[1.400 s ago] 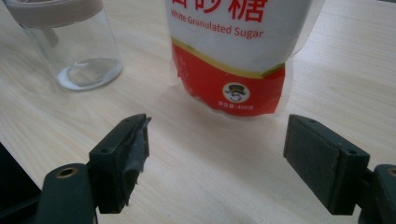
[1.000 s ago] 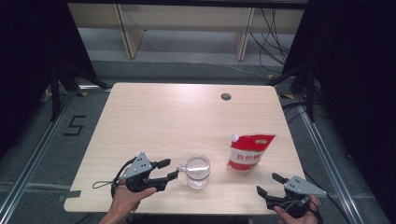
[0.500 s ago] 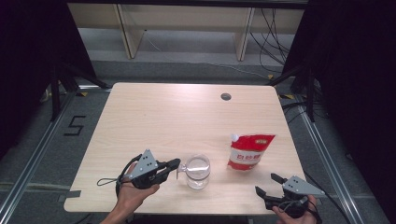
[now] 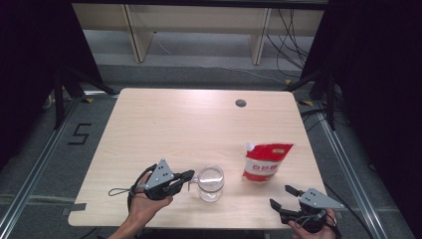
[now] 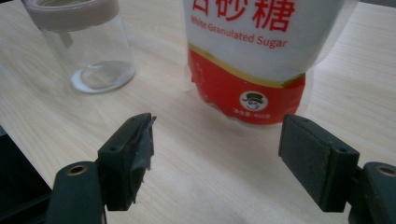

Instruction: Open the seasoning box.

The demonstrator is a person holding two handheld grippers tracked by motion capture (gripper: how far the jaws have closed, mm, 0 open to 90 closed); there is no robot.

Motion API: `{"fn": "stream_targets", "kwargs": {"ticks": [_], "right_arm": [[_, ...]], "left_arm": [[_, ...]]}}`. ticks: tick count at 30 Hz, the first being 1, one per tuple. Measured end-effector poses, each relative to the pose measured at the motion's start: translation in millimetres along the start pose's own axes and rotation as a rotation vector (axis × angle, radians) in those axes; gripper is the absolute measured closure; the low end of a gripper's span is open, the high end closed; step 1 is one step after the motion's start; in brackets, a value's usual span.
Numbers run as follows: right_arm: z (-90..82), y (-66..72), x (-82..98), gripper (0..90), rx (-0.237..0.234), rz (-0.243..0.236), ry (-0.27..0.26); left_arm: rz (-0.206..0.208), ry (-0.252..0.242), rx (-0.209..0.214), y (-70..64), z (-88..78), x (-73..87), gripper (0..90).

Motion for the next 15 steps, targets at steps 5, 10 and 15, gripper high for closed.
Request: {"fn": "stream_targets", "kwargs": {"ticks": [5, 10, 15], "right_arm": [[0.9, 3.7, -1.6, 29.9, -0.012, -0.024, -0.009], [3.5, 5.5, -3.0, 33.1, -0.021, -0.053, -0.026], [4.1, 15.6, -8.8, 40.9, -0.069, -0.024, -0.065]], "left_arm": [[-0.005, -0.002, 0.005, 1.1, 1.2, 1.3, 89.3], [-0.015, -0.007, 0.003, -0.4, 2.1, 2.2, 89.3], [0.01, -0.007, 0.006, -1.6, 2.0, 2.5, 89.3]]}}
Point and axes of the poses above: each handheld gripper's, and its own axes: z roughly forward along the jaws, x roughly out of its underside, y roughly to its left, the point moved 3 cm from there along z, roughly forward along the jaws, and after that the axes turned 1 degree about -y, right-handed, at the moved point
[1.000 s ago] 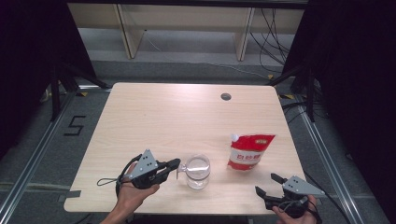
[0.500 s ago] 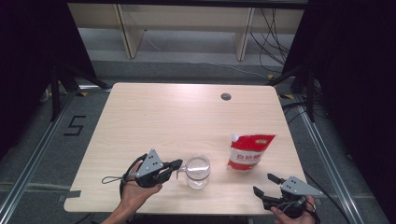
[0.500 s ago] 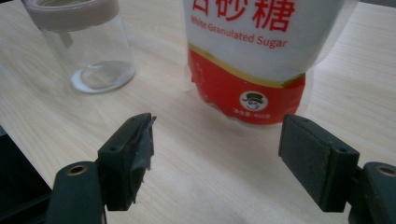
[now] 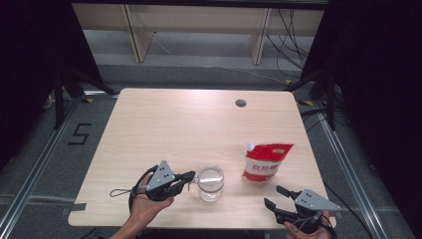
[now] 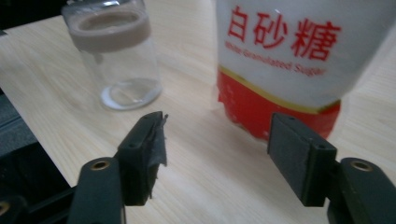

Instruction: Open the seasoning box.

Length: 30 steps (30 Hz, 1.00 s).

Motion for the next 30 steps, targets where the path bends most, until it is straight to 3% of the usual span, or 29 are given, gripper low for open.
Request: {"fn": "stream_targets", "kwargs": {"ticks": [1, 2, 3, 5, 7, 9, 12, 13, 14, 16, 19, 20, 22, 23, 25, 26, 27, 28, 30], "right_arm": [[-0.5, 4.1, -0.8, 43.0, -0.006, 0.035, 0.007], [1.9, 4.6, -3.4, 46.5, -0.026, 0.006, -0.01], [2.2, 10.1, -4.3, 47.6, -0.029, 0.031, -0.006], [5.8, 11.9, -7.7, 50.8, -0.036, -0.029, -0.028], [8.2, 18.3, -9.7, 53.4, -0.037, -0.02, -0.035], [14.6, 25.7, -13.3, 61.7, -0.059, -0.03, -0.059], [17.9, 30.2, -15.9, 64.7, -0.066, -0.035, -0.077], [20.6, 32.5, -18.6, 66.1, -0.068, -0.058, -0.086], [21.5, 36.5, -19.0, 66.7, -0.068, -0.03, -0.081], [23.1, 38.1, -19.7, 67.4, -0.065, -0.034, -0.078], [30.0, 41.7, -21.9, 70.4, -0.081, -0.074, -0.091], [33.2, 43.5, -23.2, 71.9, -0.087, -0.092, -0.082], [34.7, 45.6, -23.6, 72.0, -0.092, -0.078, -0.074], [39.8, 48.3, -26.0, 74.6, -0.115, -0.085, -0.078], [40.1, 48.6, -26.8, 76.1, -0.101, -0.093, -0.067], [44.0, 49.1, -28.4, 77.4, -0.099, -0.122, -0.088], [45.2, 51.7, -29.2, 78.5, -0.105, -0.103, -0.078], [48.6, 51.8, -31.1, 79.4, -0.118, -0.138, -0.087], [56.8, 56.5, -33.9, 81.4, -0.128, -0.137, -0.076]], "left_arm": [[-0.002, 0.0, -0.002, 0.1, -0.2, 0.0, 89.3], [-0.002, -0.001, -0.002, 0.1, -0.1, 0.0, 89.3], [-0.002, -0.002, -0.002, 0.2, -0.1, 0.0, 89.3], [-0.002, -0.005, -0.001, 0.2, -0.1, 0.3, 89.3], [0.001, -0.005, 0.003, 0.6, -0.1, 0.4, 89.2], [0.003, -0.006, 0.001, 0.3, 0.0, 0.4, 89.2], [0.012, -0.006, 0.0, 0.0, -0.6, 0.7, 89.2], [0.01, -0.008, 0.002, 0.3, -0.5, 0.8, 89.2], [0.01, -0.008, 0.002, 0.3, -0.5, 0.8, 89.2], [0.019, -0.006, 0.011, 1.5, -0.8, 1.0, 89.2], [0.027, -0.008, 0.008, 1.7, -0.8, 1.3, 89.2], [-0.001, -0.009, 0.004, 0.3, -0.8, 1.9, 89.2], [-0.013, -0.014, 0.003, 0.0, -0.6, 2.4, 89.2], [-0.01, -0.014, 0.002, 0.1, -0.7, 2.3, 89.2], [-0.007, -0.012, 0.004, 0.2, -0.7, 2.2, 89.2], [-0.01, -0.012, 0.005, 0.4, -0.7, 2.3, 89.2], [-0.003, -0.014, 0.005, 0.8, -0.7, 2.2, 89.2], [0.002, -0.014, 0.003, 1.0, -0.9, 2.3, 89.2], [0.002, -0.014, 0.005, 1.2, -1.0, 2.5, 89.2]]}}
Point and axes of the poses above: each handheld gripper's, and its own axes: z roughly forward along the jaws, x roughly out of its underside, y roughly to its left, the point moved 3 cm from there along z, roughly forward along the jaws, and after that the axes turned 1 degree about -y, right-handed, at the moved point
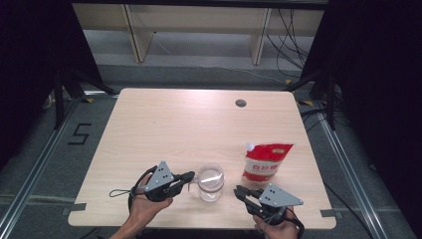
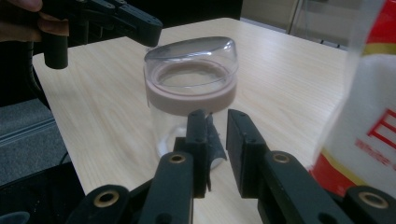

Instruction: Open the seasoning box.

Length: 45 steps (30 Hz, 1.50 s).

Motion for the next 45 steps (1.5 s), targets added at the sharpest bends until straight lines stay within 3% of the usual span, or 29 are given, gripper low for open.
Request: {"fn": "stream_targets", "kwargs": {"ticks": [7, 8, 12, 14, 17, 19, 21, 24, 26, 31, 34, 35, 36, 37, 39, 41, 45], "right_arm": [[9.4, -0.6, -5.4, 84.8, 0.001, -0.023, 0.031], [11.8, -1.0, -5.4, 86.4, 0.0, -0.026, 0.032], [18.5, -1.8, -5.4, 89.2, -0.01, -0.013, 0.042], [21.4, -2.5, -6.5, 89.5, -0.011, -0.009, 0.034], [23.8, -2.7, -7.8, 90.0, -0.008, 0.014, 0.043], [27.8, -4.9, -9.0, 90.0, -0.024, -0.011, 0.039], [28.2, -3.8, -9.1, 90.0, -0.011, 0.016, 0.052], [31.6, -6.5, -10.1, 90.0, -0.008, -0.003, 0.051], [33.6, -5.7, -9.5, 90.0, -0.02, 0.009, 0.057], [36.2, -3.5, -12.9, 90.0, -0.027, -0.005, 0.062], [38.0, -3.3, -16.5, 90.0, -0.024, -0.039, 0.039], [37.4, -1.0, -17.4, 90.0, -0.024, -0.015, 0.045], [38.4, -1.2, -19.1, 90.0, -0.029, -0.04, 0.034], [38.4, -0.6, -21.0, 90.0, -0.03, -0.05, 0.038], [39.3, 0.0, -21.5, 90.0, -0.033, -0.045, 0.031], [39.5, 0.2, -22.5, 90.0, -0.041, -0.038, 0.04], [41.1, 0.7, -24.8, 90.0, -0.038, -0.048, 0.026]], "left_arm": [[-0.003, -0.002, 0.003, 0.7, -0.5, 0.4, 89.2], [-0.018, -0.003, 0.002, -0.1, -0.3, 0.8, 89.2], [-0.003, -0.002, 0.005, 0.4, -0.7, 0.5, 89.2], [-0.02, -0.005, 0.006, -0.5, -0.1, 1.0, 89.2], [0.002, -0.002, 0.007, 0.1, -0.7, 0.7, 89.2], [-0.001, -0.005, 0.008, 0.3, -0.4, 0.8, 89.2], [0.009, -0.007, 0.014, 1.0, -0.4, 0.7, 89.2], [-0.025, -0.01, 0.007, -0.6, -0.3, 1.4, 89.2], [-0.009, -0.009, 0.004, -0.1, -0.6, 1.5, 89.2], [-0.013, -0.01, 0.008, 0.2, -0.5, 1.4, 89.3], [-0.013, -0.008, 0.008, 0.4, -0.7, 1.7, 89.2], [-0.012, -0.006, 0.009, 0.9, -0.9, 1.9, 89.2], [-0.013, -0.005, 0.009, 1.4, -1.4, 2.2, 89.2], [-0.029, -0.014, 0.009, 1.5, -1.6, 2.4, 85.8], [-0.021, -0.008, 0.001, 2.5, -3.2, 2.0, 80.8], [-0.023, -0.017, 0.007, 4.5, -4.9, 1.5, 69.5], [-0.038, -0.008, 0.017, 6.3, -16.1, 4.7, 60.4]]}}
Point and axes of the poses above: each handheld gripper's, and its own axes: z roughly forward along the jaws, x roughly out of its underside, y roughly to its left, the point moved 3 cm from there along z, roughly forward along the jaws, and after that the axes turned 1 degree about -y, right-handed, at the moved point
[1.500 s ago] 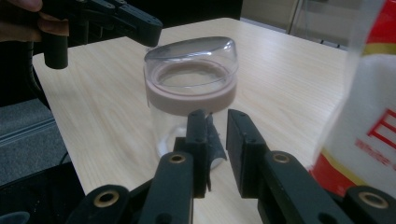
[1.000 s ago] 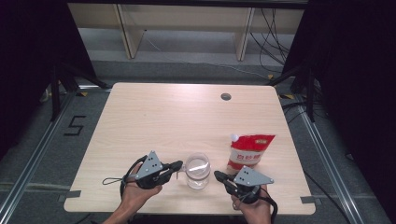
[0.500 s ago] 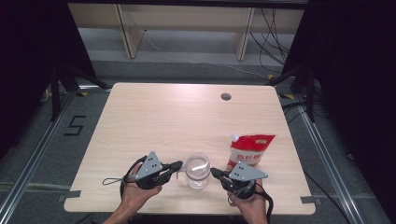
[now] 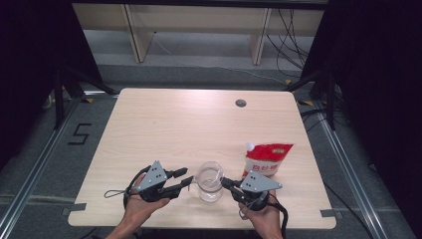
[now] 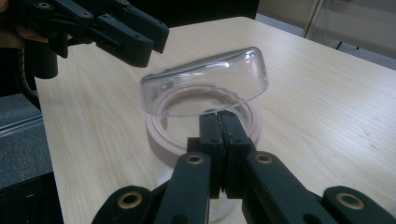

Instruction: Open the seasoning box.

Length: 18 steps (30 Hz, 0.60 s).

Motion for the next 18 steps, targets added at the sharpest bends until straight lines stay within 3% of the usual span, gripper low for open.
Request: {"fn": "stream_targets", "kwargs": {"ticks": [2, 3, 9, 10, 12, 13, 17, 18], "right_arm": [[0.8, 1.7, -2.3, 89.9, -0.007, -0.009, -0.002], [1.4, 2.8, -4.3, 89.8, -0.01, -0.007, -0.006], [1.1, 5.7, -9.7, 88.5, -0.008, -0.009, -0.012], [1.7, 6.2, -10.7, 88.5, -0.004, -0.024, -0.019], [2.1, 8.7, -12.3, 88.5, -0.011, -0.032, -0.014], [2.1, 8.7, -12.3, 88.5, -0.011, -0.032, -0.014], [5.4, 11.6, -14.4, 88.4, -0.01, -0.048, -0.025], [5.8, 12.5, -15.3, 88.3, -0.007, -0.038, -0.029]], "left_arm": [[0.007, 0.013, 0.013, 1.3, -3.0, 3.7, 53.8], [-0.002, 0.042, -0.001, 1.6, -6.2, 8.1, 47.6], [0.021, 0.114, -0.009, 3.9, -12.9, 23.4, 33.4], [-0.014, 0.12, -0.013, 2.1, -12.8, 26.3, 31.9], [0.008, 0.137, 0.0, 3.2, -12.8, 30.0, 29.3], [-0.02, 0.144, -0.013, 1.2, -12.7, 32.2, 29.3], [-0.024, 0.167, -0.011, 1.7, -11.7, 39.4, 23.6], [-0.044, 0.176, -0.016, 1.9, -10.6, 43.4, 20.5]]}}
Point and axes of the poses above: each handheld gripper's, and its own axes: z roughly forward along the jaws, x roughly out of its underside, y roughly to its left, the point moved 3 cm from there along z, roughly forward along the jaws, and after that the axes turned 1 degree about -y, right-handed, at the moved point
